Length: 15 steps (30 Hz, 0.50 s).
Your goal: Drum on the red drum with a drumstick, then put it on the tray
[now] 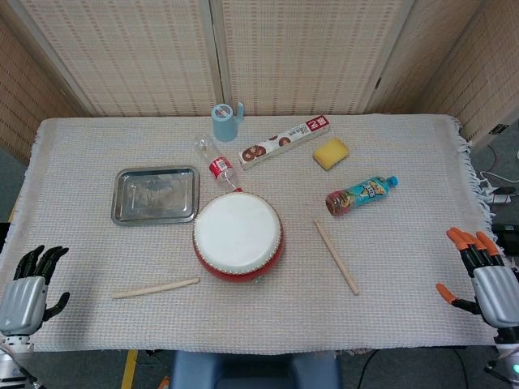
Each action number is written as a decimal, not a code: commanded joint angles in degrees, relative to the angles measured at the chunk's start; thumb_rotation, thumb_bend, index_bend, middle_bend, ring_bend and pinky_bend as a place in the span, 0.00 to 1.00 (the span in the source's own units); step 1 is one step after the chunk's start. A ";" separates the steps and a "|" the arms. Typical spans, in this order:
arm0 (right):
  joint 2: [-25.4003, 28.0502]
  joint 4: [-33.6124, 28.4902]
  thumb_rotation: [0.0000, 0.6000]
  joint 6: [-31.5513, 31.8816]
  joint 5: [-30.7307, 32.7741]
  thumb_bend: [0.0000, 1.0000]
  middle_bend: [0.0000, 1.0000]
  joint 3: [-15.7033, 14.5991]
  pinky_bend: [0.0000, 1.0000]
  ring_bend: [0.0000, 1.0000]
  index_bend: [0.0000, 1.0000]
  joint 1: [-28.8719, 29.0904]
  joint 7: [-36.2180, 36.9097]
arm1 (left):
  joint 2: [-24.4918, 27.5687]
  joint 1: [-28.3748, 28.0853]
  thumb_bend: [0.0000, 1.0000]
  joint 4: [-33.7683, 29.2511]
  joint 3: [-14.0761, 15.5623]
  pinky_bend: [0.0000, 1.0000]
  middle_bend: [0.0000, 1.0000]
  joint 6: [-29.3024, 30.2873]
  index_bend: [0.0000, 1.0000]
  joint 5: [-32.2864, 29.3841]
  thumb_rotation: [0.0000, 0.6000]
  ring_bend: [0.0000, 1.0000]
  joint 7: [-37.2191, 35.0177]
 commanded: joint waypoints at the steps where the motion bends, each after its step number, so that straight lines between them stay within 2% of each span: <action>1: -0.11 -0.21 1.00 -0.30 0.07 0.23 0.06 0.21 0.00 0.00 0.00 0.42 -0.07 | -0.15 0.12 0.25 -0.10 -0.20 0.06 0.13 0.13 0.17 -0.19 1.00 0.03 0.30; 8: -0.12 0.08 1.00 0.72 -0.59 0.23 0.06 -0.04 0.00 0.00 0.00 0.29 0.42 | -0.29 -0.64 0.26 0.26 -0.41 0.06 0.15 -1.63 0.22 0.08 1.00 0.03 -1.09; 12: 0.05 0.06 1.00 1.62 -1.20 0.23 0.06 -0.07 0.00 0.00 0.00 0.23 0.64 | -0.68 -2.34 0.33 0.05 -0.74 0.07 0.19 -4.43 0.34 0.71 1.00 0.06 -4.01; 15: 0.19 0.14 1.00 1.81 -1.69 0.23 0.06 -0.19 0.00 0.00 0.00 0.39 0.90 | -0.88 -4.74 0.37 -0.80 -0.25 0.07 0.21 -9.55 0.40 1.26 1.00 0.07 -8.32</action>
